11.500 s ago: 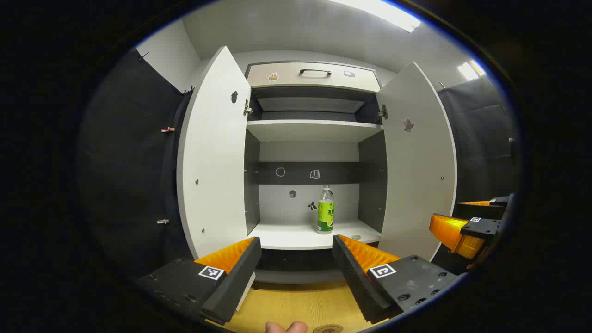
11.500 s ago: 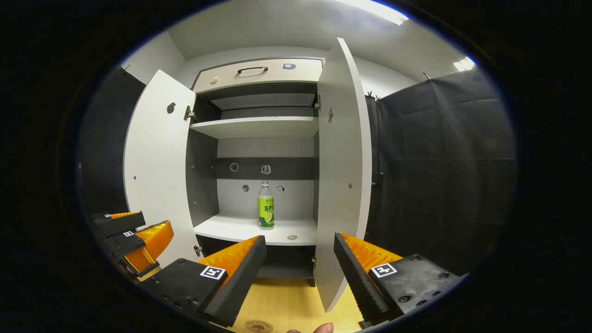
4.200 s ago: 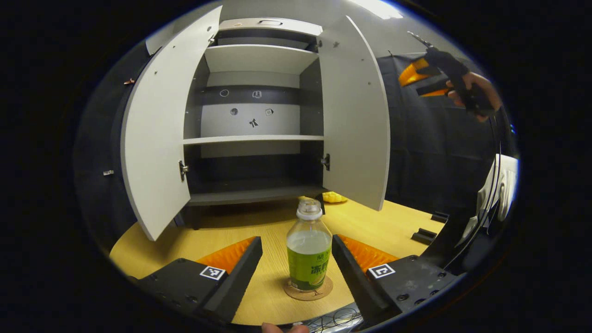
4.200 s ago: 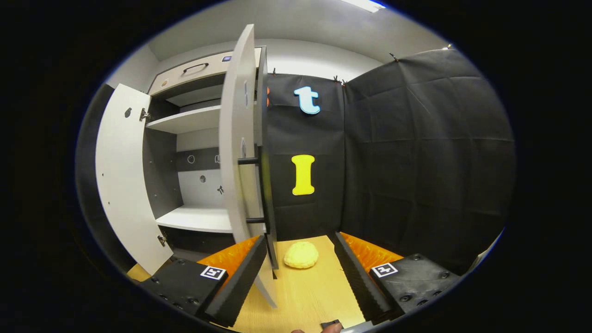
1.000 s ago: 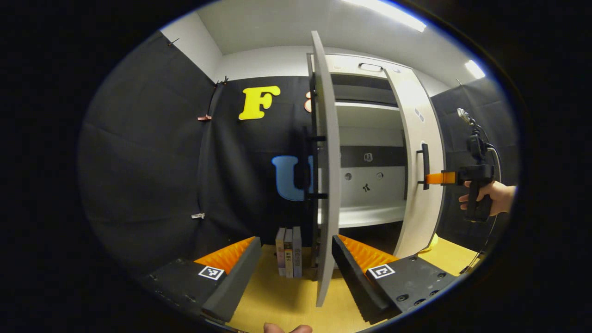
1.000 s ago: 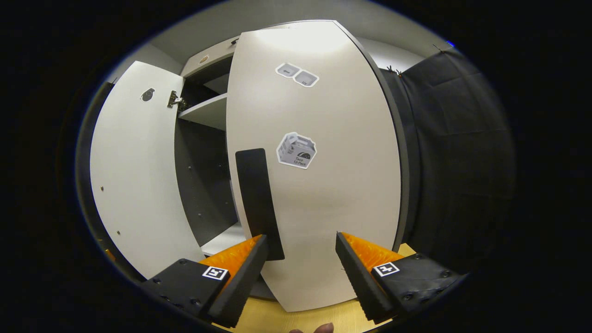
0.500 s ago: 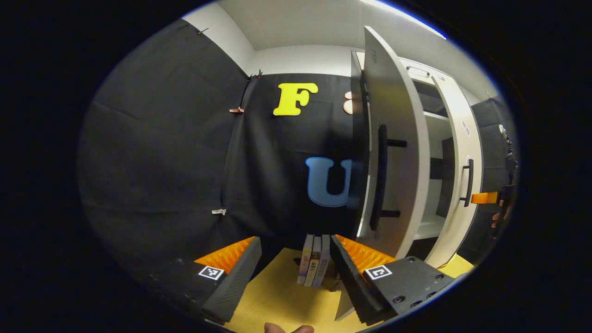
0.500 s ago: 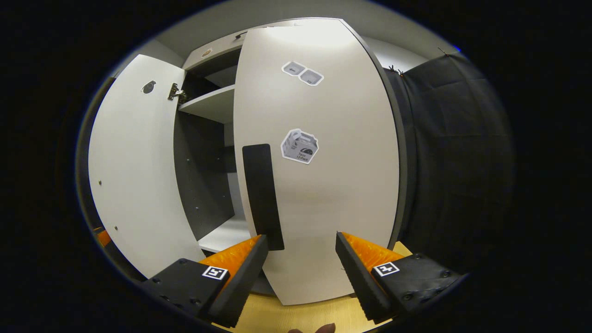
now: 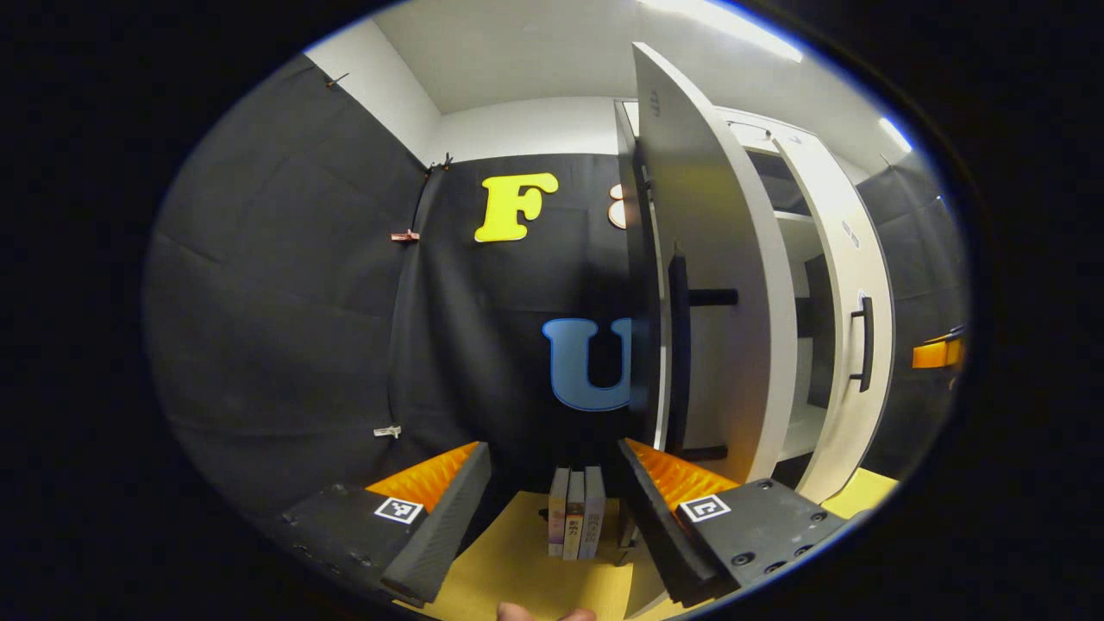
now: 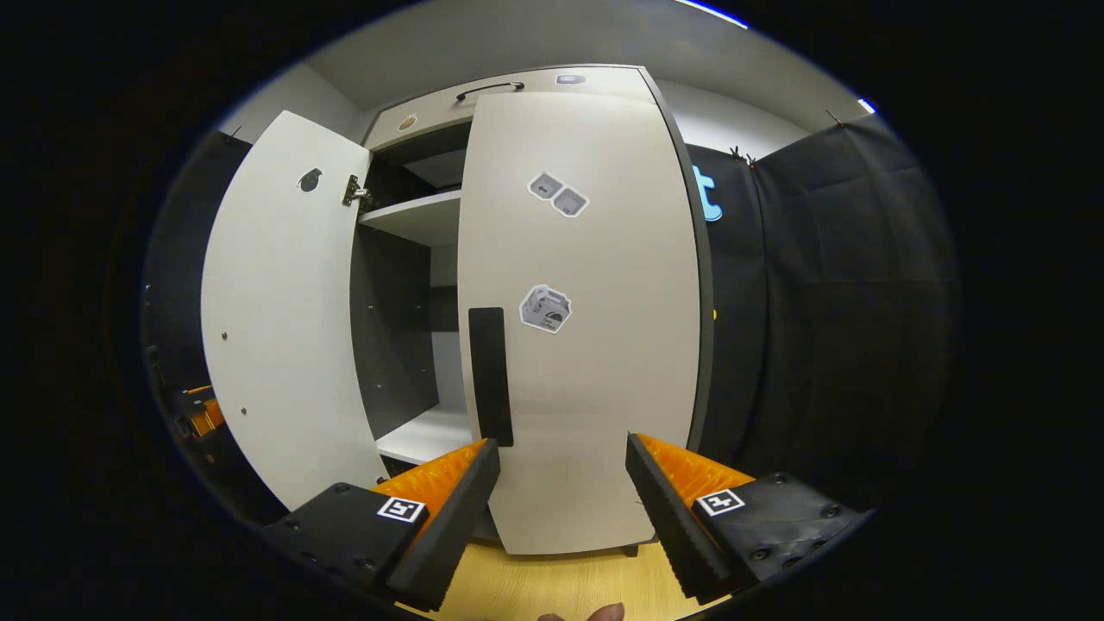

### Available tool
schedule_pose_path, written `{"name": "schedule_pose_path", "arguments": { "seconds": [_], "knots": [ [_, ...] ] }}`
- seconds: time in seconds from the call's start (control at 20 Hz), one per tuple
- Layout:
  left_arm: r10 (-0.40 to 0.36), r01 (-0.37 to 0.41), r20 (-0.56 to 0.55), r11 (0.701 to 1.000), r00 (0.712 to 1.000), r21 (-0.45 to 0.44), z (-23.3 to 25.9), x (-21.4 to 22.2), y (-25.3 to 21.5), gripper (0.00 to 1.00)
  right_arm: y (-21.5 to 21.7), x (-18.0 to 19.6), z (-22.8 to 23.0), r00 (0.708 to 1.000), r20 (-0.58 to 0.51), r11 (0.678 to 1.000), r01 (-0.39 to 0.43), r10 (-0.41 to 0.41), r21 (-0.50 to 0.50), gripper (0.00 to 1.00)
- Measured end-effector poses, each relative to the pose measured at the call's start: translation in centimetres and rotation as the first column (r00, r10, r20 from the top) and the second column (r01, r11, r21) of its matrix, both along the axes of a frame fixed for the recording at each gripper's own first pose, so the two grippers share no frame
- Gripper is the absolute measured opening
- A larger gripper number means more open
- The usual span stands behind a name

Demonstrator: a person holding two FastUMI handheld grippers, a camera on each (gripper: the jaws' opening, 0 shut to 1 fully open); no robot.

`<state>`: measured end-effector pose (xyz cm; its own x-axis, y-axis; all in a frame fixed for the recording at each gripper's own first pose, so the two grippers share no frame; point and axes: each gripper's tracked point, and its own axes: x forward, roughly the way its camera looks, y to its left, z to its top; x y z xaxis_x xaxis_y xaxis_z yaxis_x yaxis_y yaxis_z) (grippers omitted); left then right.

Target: Grasp the bottle in the cabinet with the left hand and place it on the coaster, then close the right door with the right hand and the left door with the left hand.

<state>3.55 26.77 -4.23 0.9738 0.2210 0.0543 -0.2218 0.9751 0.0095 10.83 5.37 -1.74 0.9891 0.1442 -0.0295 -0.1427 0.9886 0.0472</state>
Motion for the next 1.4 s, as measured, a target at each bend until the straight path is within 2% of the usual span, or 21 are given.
{"name": "schedule_pose_path", "arguments": {
  "seconds": [0.35, 0.4, 0.5, 0.75, 0.8, 0.85, 0.95, 1.3, 1.4],
  "knots": [
    [-0.043, 0.043, -0.011, 0.999, 0.999, -0.029, 0.0, -0.7, -3.5, 0.91, 0.2, -1.7, -0.3, 1.0, -0.006, 1.0, -0.018, 0.018, 0.017, 0.98],
    [-0.054, 0.054, -0.01, 0.998, 0.998, -0.035, 0.0, -0.8, -4.4, 0.87, 0.0, -2.0, -0.3, 1.0, -0.004, 1.0, -0.015, 0.015, 0.015, 0.98],
    [-0.092, 0.092, -0.011, 0.995, 0.996, -0.039, 0.1, -0.7, -6.6, 0.91, -0.3, -2.3, -0.5, 1.0, -0.003, 1.0, -0.01, 0.01, 0.011, 0.98],
    [-0.167, 0.167, -0.007, 0.986, 0.986, 0.001, 0.5, 0.9, -11.7, 0.91, -1.4, -3.6, 0.0, 1.0, 0.013, 1.0, 0.0, 0.0, 0.011, 0.98],
    [-0.187, 0.187, -0.005, 0.982, 0.982, -0.004, 0.6, 1.3, -12.7, 0.87, -1.7, -3.8, 0.1, 1.0, 0.015, 1.0, 0.003, -0.003, 0.009, 0.98],
    [-0.208, 0.208, 0.001, 0.978, 0.978, -0.013, 0.7, 1.6, -14.0, 0.91, -2.1, -4.0, 0.1, 1.0, 0.014, 1.0, 0.009, -0.01, 0.008, 0.98],
    [-0.245, 0.245, 0.021, 0.969, 0.969, -0.029, 1.3, 2.3, -16.0, 0.92, -2.9, -4.4, 0.2, 1.0, 0.012, 1.0, 0.02, -0.02, 0.012, 0.98],
    [-0.31, 0.31, 0.021, 0.95, 0.951, -0.035, 1.5, 4.9, -20.9, 0.94, -5.9, -5.7, 0.6, 0.998, 0.017, 0.998, 0.062, -0.062, 0.03, 0.98],
    [-0.304, 0.305, 0.028, 0.952, 0.952, -0.02, 1.7, 5.7, -21.5, 0.94, -6.6, -5.6, 0.8, 0.997, 0.02, 0.997, 0.069, -0.07, 0.03, 0.98]
  ]
}}
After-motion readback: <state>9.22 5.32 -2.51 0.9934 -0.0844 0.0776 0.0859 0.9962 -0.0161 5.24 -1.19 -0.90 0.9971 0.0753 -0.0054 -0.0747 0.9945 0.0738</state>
